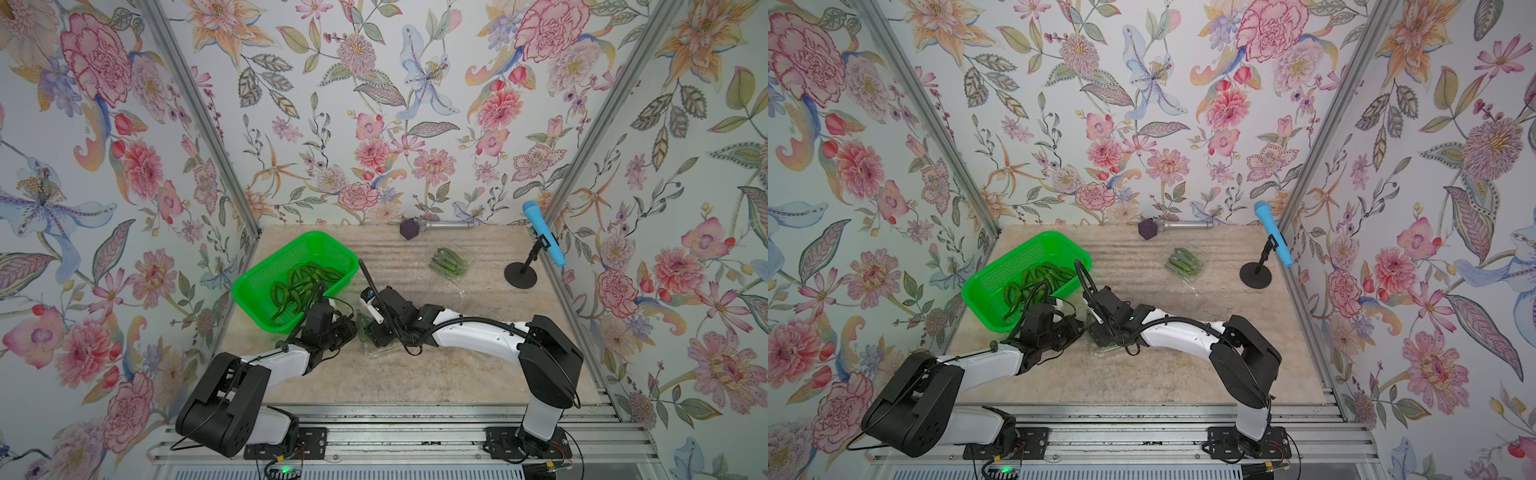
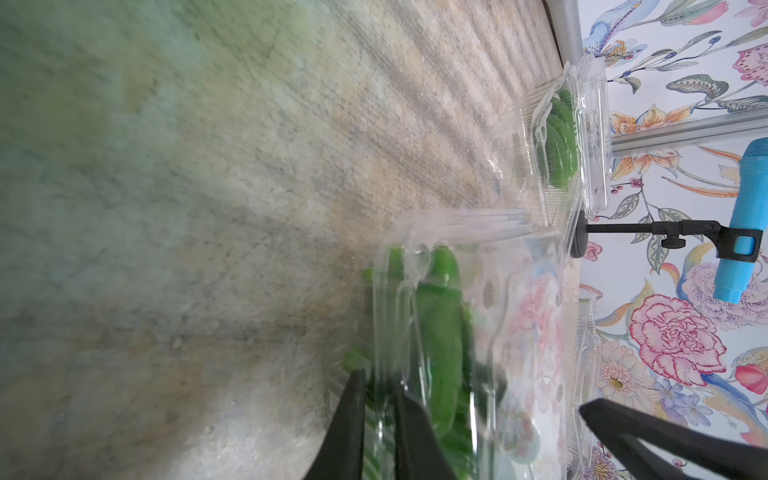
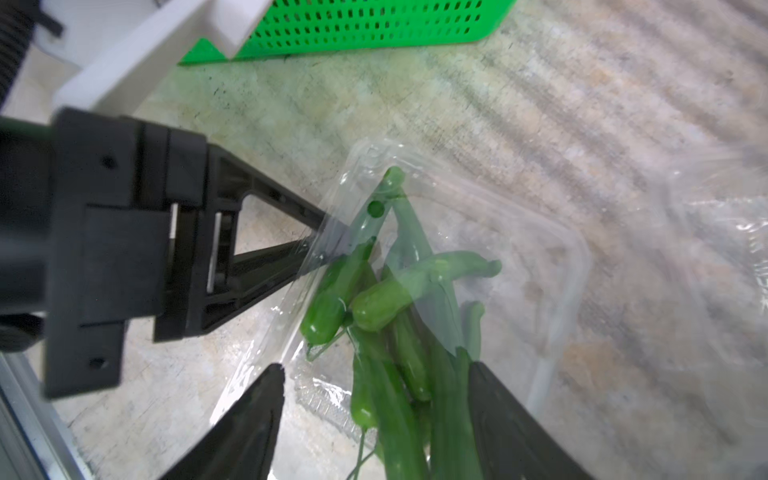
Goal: Take small green peppers out of containers
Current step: Open the packing box at the center of the board.
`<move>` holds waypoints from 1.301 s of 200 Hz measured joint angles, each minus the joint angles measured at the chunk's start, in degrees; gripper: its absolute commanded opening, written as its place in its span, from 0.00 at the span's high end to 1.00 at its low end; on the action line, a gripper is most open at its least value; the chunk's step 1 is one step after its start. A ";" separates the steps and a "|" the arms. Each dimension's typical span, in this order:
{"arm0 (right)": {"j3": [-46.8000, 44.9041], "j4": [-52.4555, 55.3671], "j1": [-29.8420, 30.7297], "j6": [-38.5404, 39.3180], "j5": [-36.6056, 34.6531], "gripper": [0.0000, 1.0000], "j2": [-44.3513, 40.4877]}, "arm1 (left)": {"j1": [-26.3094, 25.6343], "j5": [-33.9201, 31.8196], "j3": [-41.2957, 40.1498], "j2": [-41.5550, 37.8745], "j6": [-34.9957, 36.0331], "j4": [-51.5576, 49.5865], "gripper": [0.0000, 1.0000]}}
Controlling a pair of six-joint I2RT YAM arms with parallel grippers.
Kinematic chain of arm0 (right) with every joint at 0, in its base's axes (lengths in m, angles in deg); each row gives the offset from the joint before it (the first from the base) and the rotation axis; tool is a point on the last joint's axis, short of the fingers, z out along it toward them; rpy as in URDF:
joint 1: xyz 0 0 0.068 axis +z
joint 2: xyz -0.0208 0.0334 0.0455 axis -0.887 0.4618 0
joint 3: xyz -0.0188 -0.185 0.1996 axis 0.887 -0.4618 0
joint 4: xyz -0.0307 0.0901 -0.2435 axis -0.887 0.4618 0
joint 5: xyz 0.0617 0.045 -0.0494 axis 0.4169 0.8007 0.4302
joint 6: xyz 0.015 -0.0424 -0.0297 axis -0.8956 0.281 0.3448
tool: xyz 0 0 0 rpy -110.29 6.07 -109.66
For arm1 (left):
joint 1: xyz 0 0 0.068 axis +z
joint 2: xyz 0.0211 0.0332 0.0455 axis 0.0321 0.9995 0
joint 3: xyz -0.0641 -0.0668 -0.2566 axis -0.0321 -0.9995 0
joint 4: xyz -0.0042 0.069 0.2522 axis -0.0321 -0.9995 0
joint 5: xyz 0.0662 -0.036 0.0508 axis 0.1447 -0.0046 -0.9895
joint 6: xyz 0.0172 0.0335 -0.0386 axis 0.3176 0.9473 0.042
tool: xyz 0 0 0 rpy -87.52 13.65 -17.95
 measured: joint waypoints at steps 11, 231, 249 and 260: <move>0.79 0.26 0.96 -0.50 -0.50 0.28 0.90 | 0.00 0.11 0.00 0.31 -0.02 0.46 0.85; 4.24 0.17 5.46 -7.58 -11.41 0.43 7.30 | 0.87 3.21 -0.55 3.50 -1.51 7.26 0.85; 4.02 -0.39 5.75 -7.98 -12.48 0.45 7.74 | 0.92 3.28 -0.55 3.50 -1.51 7.26 0.85; 3.80 -0.92 5.81 -8.24 -13.11 0.47 7.80 | 0.98 3.41 -0.74 3.50 -1.53 7.52 0.85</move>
